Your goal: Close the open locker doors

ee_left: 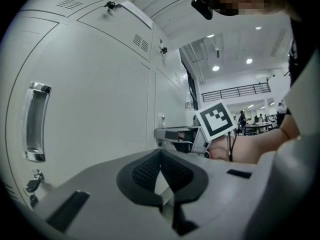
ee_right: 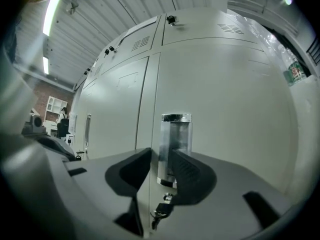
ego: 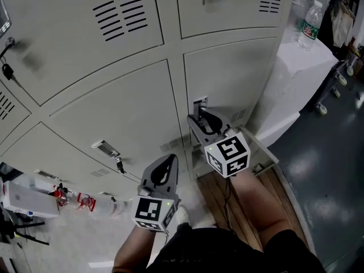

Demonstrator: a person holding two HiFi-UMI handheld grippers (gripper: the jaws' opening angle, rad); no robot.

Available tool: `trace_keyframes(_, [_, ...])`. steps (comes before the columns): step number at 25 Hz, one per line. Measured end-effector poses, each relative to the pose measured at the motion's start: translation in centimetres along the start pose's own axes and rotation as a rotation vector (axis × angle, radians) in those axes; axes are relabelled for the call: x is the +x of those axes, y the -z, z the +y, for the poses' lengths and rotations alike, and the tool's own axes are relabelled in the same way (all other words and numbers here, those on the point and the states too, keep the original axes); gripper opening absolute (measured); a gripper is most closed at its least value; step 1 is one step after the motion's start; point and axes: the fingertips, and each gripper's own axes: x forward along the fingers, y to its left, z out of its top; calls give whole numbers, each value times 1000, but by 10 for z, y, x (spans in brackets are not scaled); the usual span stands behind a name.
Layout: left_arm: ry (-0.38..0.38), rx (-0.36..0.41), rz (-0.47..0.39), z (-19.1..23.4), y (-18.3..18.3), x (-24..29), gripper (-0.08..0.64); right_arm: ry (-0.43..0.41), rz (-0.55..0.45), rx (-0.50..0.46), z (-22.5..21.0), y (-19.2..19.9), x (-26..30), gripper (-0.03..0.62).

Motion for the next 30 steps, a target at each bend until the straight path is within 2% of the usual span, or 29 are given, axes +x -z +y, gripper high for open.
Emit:
trace_keyframes(3, [6, 0, 1, -3, 0, 5, 5, -16, -4, 7, -2, 0, 0, 147])
trace_keyframes(9, [11, 2, -3, -6, -3, 12, 5, -24, -15, 7, -2, 0, 0, 146])
trace_keyframes(16, [9, -2, 4, -10, 0, 14, 5, -37, 11, -2, -1, 10, -2, 167])
trace_keyframes(22, [15, -5, 4, -16, 1, 13, 5, -15, 31, 8, -7, 18, -12, 170])
trace_keyframes(28, [43, -3, 5, -29, 3, 14, 5, 30, 38, 62, -23, 25, -33, 176])
trace_keyframes(30, [58, -6, 11, -35, 5, 15, 5, 57, 39, 70, -29, 29, -44, 140])
